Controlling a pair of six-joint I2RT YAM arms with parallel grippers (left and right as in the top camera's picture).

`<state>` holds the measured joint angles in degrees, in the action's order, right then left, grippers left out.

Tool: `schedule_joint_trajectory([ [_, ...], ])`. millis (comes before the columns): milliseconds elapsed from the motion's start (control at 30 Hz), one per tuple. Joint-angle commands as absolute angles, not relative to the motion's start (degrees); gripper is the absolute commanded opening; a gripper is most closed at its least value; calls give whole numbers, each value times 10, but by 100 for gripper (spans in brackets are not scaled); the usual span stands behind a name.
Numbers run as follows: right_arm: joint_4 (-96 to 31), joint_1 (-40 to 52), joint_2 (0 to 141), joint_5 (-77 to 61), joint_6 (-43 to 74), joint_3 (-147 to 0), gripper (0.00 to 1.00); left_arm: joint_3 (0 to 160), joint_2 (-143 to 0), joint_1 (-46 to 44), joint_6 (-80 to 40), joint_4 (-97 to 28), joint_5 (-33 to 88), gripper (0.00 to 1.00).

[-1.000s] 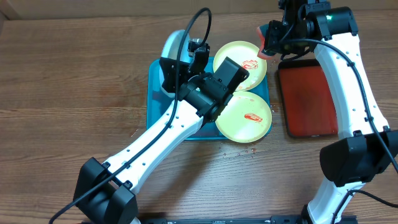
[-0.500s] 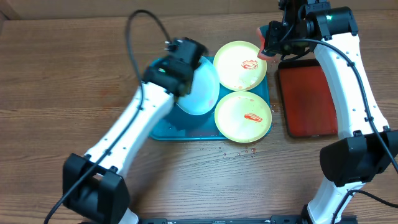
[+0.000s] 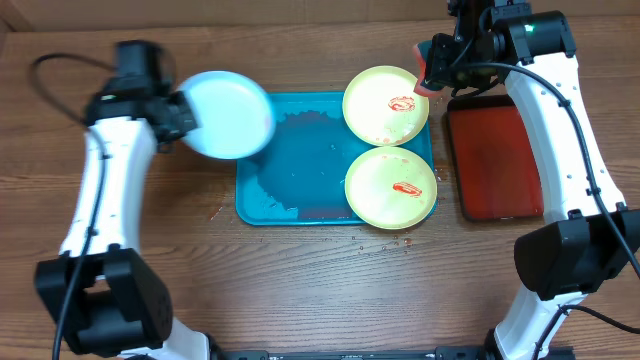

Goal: Clean dirty plates on tray and stack at the side
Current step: 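Place the white plate on the table left of the tray, release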

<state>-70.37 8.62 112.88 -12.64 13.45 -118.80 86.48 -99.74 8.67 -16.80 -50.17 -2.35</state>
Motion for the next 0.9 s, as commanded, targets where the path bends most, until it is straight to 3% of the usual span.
schedule_joint_trajectory([
  [0,-702,85,1116,-124,135,-1193,4,864,-996,152,-181,-514,-4,4],
  [367,-702,85,1116,-124,135,-1193,4,864,-1085,278,-185,-553,31,4],
  [700,-702,85,1116,-124,135,-1193,4,864,-1185,285,-180,-550,24,4],
  [800,-703,85,1116,-124,135,-1193,4,864,-1204,285,-179,-551,19,12],
  [867,-704,85,1116,-124,135,-1193,4,864,-1212,285,-176,-553,15,24],
])
